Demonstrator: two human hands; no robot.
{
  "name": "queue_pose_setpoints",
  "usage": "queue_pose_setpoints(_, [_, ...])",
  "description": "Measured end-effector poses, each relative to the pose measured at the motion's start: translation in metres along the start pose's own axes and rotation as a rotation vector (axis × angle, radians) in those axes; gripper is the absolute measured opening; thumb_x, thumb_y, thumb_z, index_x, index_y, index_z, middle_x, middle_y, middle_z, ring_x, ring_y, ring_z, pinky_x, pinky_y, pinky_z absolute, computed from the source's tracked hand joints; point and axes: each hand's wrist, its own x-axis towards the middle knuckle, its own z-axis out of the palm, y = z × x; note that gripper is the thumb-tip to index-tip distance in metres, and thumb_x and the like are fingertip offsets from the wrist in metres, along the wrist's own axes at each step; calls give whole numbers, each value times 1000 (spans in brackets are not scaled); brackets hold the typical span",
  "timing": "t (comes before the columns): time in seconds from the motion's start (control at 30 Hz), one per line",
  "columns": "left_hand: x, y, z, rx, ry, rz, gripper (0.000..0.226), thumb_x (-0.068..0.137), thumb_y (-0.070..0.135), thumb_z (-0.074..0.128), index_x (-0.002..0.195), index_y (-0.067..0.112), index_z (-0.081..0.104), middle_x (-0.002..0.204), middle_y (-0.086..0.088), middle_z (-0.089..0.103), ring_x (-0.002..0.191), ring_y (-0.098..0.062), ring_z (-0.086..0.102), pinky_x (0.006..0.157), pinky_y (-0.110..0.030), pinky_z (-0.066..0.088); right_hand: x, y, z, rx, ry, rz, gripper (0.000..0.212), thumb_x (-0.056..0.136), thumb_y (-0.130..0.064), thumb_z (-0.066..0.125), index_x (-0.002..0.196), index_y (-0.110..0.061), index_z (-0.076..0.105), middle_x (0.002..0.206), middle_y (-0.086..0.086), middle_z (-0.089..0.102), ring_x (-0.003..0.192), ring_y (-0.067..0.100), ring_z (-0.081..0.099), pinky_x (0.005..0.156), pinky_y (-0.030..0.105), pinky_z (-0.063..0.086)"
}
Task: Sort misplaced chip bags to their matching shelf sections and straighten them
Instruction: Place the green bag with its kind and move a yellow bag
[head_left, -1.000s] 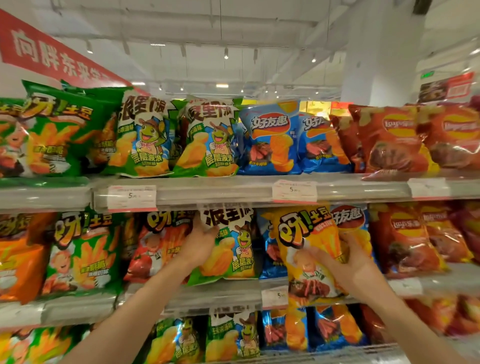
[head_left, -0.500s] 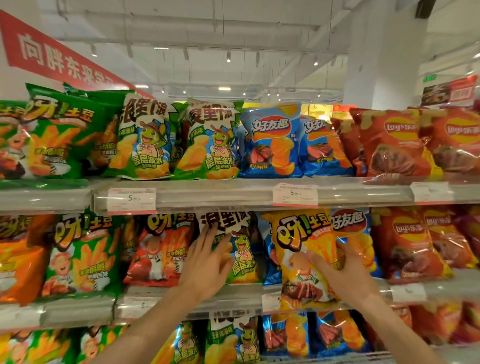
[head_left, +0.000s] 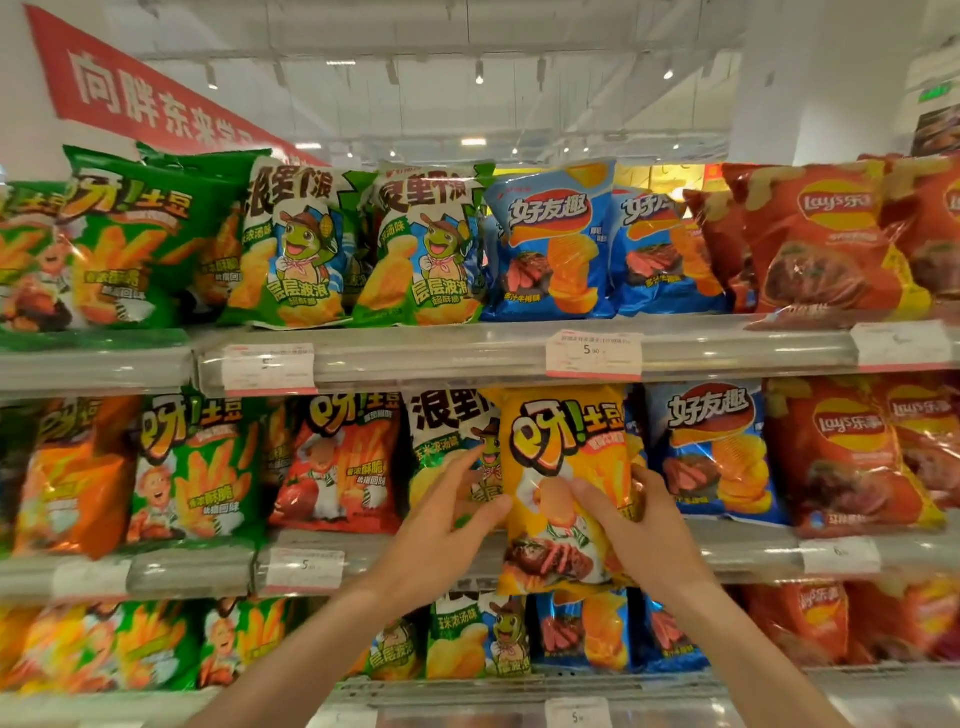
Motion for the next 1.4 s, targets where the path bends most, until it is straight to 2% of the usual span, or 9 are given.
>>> queue_pose_setpoints(0.17, [-29, 2, -16, -167, 42, -83, 68, 89, 49, 61, 148, 45, 27, 126, 27, 55, 108, 14, 57, 91, -19, 51, -19, -9, 41, 30, -123, -26, 80, 76, -66, 67, 142, -34, 37, 104, -29, 56, 94, -2, 57, 90, 32, 49])
queue_pose_setpoints(0.33, [-70, -6, -63, -70, 133, -138, 63, 91, 52, 60, 142, 52, 24, 122, 32, 51, 94, 19, 59, 72, -9, 49, -42, -33, 95, 12, -203, -18, 95, 69, -73, 62, 148, -36, 28, 111, -17, 56, 103, 13, 58, 89, 34, 49])
queue_pose_setpoints(0.47, [-112, -24, -119, -65, 213, -145, 69, 89, 55, 63, 144, 53, 21, 126, 28, 51, 97, 7, 65, 91, -28, 55, -70, -60, 154, -19, -271, -49, 85, 71, -75, 62, 142, -42, 28, 120, -11, 58, 106, 17, 58, 94, 39, 50])
queue_pose_setpoints(0.6, [-167, -53, -188, -18, 305, -164, 79, 76, 78, 60, 141, 65, 17, 143, 20, 46, 121, -9, 58, 103, -42, 48, -105, -91, 227, -40, -358, -90, 100, 71, -79, 58, 152, -33, 20, 114, -12, 51, 103, 14, 53, 89, 33, 44])
queue_pose_setpoints(0.7, [-215, -69, -241, -26, 367, -174, 64, 79, 73, 58, 130, 71, 18, 125, 37, 42, 118, 1, 53, 94, -26, 50, -140, -117, 286, -39, -424, -120, 97, 76, -72, 58, 154, -28, 19, 119, -7, 50, 103, 14, 48, 87, 30, 39])
queue_pose_setpoints(0.87, [-285, -102, -315, -48, 481, -212, 73, 86, 59, 61, 147, 53, 21, 124, 26, 50, 99, 1, 64, 80, -21, 53, -191, -148, 377, -44, -558, -148, 101, 73, -75, 56, 154, -28, 17, 126, -13, 47, 108, 11, 46, 91, 31, 40])
queue_pose_setpoints(1.07, [-338, -133, -382, -36, 592, -280, 70, 83, 58, 60, 142, 55, 22, 122, 33, 42, 111, 2, 55, 73, -12, 49, -222, -173, 466, -96, -657, -168, 100, 77, -75, 56, 155, -32, 10, 151, -5, 37, 128, 18, 43, 102, 36, 37])
queue_pose_setpoints(1.27, [-348, -180, -437, -40, 637, -327, 73, 81, 66, 60, 143, 56, 23, 119, 40, 37, 122, -4, 50, 88, -18, 44, -221, -186, 544, -149, -683, -184, 102, 73, -81, 56, 154, -33, 13, 147, -6, 41, 130, 19, 46, 106, 41, 40])
queue_pose_setpoints(1.4, [-338, -215, -481, -61, 632, -337, 76, 70, 78, 62, 135, 65, 25, 120, 37, 39, 113, 9, 52, 96, -30, 50, -205, -197, 595, -140, -693, -223, 109, 67, -86, 56, 152, -33, 14, 142, -7, 46, 123, 18, 51, 104, 42, 44])
